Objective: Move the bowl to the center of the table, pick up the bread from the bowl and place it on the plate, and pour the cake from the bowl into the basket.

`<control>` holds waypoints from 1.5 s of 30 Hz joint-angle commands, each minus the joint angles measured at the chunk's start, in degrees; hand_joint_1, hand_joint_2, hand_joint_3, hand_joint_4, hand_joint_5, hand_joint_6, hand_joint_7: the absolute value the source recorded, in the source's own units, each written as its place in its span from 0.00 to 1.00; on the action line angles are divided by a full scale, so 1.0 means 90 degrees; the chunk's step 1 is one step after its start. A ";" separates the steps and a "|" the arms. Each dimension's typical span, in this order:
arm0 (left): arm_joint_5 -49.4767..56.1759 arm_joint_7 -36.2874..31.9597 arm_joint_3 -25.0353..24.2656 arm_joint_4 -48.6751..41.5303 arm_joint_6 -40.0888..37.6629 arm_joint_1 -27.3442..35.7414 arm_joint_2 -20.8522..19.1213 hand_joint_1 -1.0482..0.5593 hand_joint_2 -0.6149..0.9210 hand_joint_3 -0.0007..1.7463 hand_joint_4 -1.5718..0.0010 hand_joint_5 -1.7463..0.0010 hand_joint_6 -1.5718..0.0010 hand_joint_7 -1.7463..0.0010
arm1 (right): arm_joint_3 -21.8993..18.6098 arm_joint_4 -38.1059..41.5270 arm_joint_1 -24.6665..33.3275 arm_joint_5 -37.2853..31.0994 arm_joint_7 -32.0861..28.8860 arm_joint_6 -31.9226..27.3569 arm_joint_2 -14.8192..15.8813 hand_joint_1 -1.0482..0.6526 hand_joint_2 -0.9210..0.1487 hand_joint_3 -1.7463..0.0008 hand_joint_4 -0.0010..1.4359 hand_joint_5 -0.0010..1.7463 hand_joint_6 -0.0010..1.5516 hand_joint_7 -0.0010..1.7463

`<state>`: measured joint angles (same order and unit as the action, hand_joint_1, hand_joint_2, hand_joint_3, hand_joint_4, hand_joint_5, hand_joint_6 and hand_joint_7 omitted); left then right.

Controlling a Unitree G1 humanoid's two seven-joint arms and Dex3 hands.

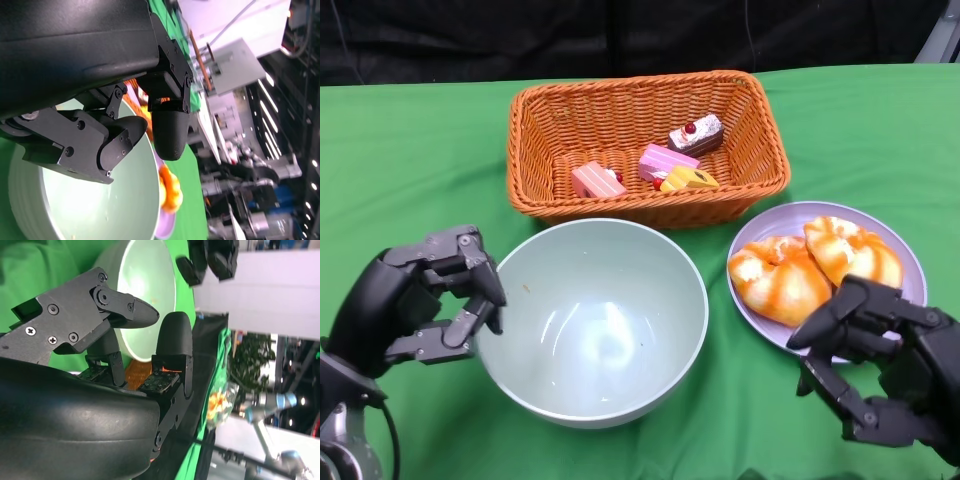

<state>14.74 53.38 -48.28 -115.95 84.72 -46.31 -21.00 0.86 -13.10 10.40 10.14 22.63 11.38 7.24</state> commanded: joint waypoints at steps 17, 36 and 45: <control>-0.2376 -0.0386 0.1585 0.6876 -0.4238 0.2096 0.1618 0.60 0.80 0.65 0.52 0.00 0.58 0.15 | 0.0200 -0.0022 0.0096 0.0172 0.0449 0.0032 0.0250 0.53 0.30 0.55 0.50 0.93 0.44 0.73; -0.3140 -0.1754 0.3266 0.9550 -0.6452 0.3368 0.1374 0.60 0.83 0.59 0.52 0.00 0.56 0.17 | 0.0233 -0.0038 0.0095 0.0174 0.0500 -0.0055 0.0297 0.52 0.28 0.57 0.50 0.92 0.44 0.72; -0.3214 -0.1961 0.3502 0.9509 -0.6363 0.3401 0.1249 0.60 0.82 0.59 0.51 0.00 0.55 0.17 | 0.0235 0.0078 0.0051 0.0107 0.0503 0.0066 0.0301 0.51 0.27 0.58 0.49 0.92 0.44 0.72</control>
<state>-13.69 36.75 -17.00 -30.85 27.09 -16.32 -8.53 3.09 -12.68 11.03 11.08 27.20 11.32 9.12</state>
